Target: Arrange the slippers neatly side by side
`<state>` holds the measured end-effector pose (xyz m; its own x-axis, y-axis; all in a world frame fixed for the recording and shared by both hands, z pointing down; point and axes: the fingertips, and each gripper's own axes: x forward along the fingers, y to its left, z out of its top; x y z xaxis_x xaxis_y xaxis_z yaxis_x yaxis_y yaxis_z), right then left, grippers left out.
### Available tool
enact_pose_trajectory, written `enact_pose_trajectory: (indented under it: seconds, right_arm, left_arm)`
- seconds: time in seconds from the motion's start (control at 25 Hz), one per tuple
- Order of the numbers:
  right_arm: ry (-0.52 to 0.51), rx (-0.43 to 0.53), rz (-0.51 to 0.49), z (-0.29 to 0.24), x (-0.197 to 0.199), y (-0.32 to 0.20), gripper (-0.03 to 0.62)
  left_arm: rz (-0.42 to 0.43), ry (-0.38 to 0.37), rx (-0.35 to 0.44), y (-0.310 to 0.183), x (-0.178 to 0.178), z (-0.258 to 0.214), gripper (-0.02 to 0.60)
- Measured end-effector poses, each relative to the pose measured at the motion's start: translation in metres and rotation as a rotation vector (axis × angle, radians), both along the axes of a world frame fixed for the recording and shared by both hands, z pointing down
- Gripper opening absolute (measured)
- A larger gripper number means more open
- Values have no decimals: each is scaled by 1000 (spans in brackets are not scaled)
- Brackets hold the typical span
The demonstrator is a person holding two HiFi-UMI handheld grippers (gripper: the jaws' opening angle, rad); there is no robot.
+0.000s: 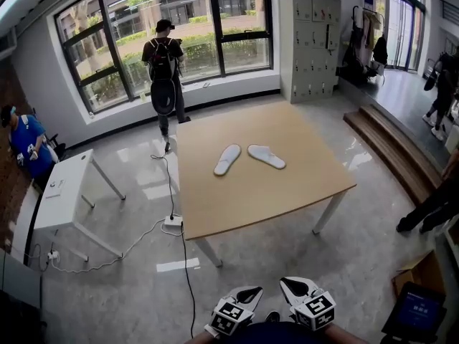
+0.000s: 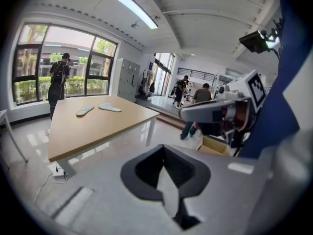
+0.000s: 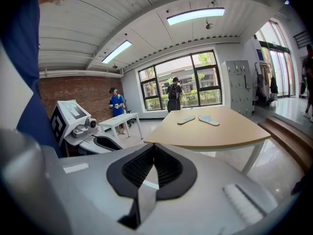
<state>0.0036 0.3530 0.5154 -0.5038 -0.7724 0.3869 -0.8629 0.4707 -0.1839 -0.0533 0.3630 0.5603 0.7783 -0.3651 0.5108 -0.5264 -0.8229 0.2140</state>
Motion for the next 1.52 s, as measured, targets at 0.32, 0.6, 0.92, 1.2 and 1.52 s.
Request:
enact_pose_trajectory:
  seconds: [0.32,0.6,0.92,1.2,1.52]
  right_arm:
    - [-24,-6,-6,7,28,-36,11]
    - [-15,-24,78,14,49,-83,11]
    - [31,-25,168,9,50,-148,11]
    - [60,-50,192,15,32,-198,11]
    - [96,-83,166,19,-2,-244,11]
  left_arm:
    - [-61,-7,-5,-43,23,2,3]
    - [1,5,-50,-94,41,14,3]
    - [97,31,-44,-167,47,9,3]
    - [123,54,-78,-217,30,18,4]
    - [130,79,-124,-257,1,29,3]
